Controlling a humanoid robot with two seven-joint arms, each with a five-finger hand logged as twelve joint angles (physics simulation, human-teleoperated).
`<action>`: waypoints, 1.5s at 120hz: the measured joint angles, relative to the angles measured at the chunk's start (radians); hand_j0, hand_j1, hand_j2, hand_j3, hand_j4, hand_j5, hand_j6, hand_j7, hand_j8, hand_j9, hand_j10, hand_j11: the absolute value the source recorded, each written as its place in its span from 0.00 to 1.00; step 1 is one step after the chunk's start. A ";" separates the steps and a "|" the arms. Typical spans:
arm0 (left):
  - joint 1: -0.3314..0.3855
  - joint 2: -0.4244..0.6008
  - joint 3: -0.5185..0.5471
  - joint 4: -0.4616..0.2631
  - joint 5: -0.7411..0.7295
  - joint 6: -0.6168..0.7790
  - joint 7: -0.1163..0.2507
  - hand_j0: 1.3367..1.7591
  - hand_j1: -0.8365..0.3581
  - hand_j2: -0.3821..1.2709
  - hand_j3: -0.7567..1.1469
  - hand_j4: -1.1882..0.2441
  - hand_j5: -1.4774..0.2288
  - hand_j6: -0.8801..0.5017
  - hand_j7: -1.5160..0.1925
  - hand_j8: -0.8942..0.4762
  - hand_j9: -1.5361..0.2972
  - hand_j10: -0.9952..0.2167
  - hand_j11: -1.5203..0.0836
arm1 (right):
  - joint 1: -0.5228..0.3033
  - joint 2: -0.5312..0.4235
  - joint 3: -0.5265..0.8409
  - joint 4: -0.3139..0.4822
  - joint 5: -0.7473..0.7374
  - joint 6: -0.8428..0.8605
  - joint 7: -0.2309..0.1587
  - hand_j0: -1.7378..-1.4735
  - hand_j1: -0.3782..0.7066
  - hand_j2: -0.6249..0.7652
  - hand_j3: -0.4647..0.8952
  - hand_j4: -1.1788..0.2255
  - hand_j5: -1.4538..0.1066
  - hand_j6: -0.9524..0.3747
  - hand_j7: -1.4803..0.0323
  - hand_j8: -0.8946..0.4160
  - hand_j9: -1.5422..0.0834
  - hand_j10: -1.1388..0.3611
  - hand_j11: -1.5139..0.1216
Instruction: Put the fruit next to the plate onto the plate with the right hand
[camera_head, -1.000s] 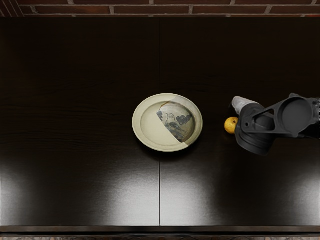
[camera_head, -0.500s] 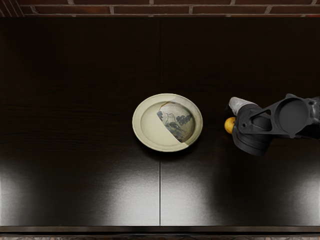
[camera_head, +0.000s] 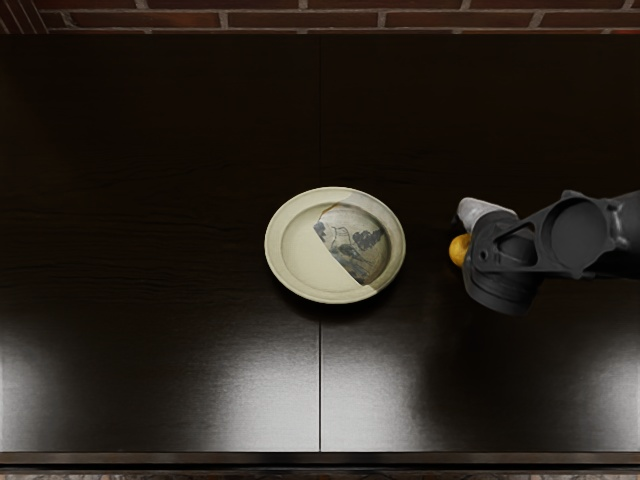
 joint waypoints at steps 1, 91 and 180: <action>0.000 0.000 0.000 0.000 0.000 0.000 0.000 0.76 0.99 0.23 0.40 0.83 0.87 0.64 0.89 0.65 0.84 0.82 0.95 | 0.001 0.000 -0.001 0.000 0.001 0.000 0.000 0.30 0.39 0.40 0.34 0.60 0.66 0.47 0.70 0.43 0.69 0.54 0.66; 0.000 0.000 -0.001 0.000 0.000 0.000 0.000 0.76 0.99 0.23 0.40 0.83 0.87 0.64 0.89 0.65 0.84 0.82 0.95 | 0.013 0.029 -0.029 0.003 0.007 0.000 0.000 0.30 0.46 0.39 0.34 0.56 0.61 0.42 0.64 0.38 0.64 0.50 0.62; 0.000 0.000 0.000 0.000 0.000 0.000 0.000 0.76 0.99 0.23 0.40 0.83 0.87 0.64 0.89 0.65 0.84 0.82 0.95 | 0.010 0.040 -0.032 -0.003 0.007 0.000 0.000 0.30 0.56 0.39 0.34 0.49 0.53 0.39 0.56 0.33 0.56 0.43 0.54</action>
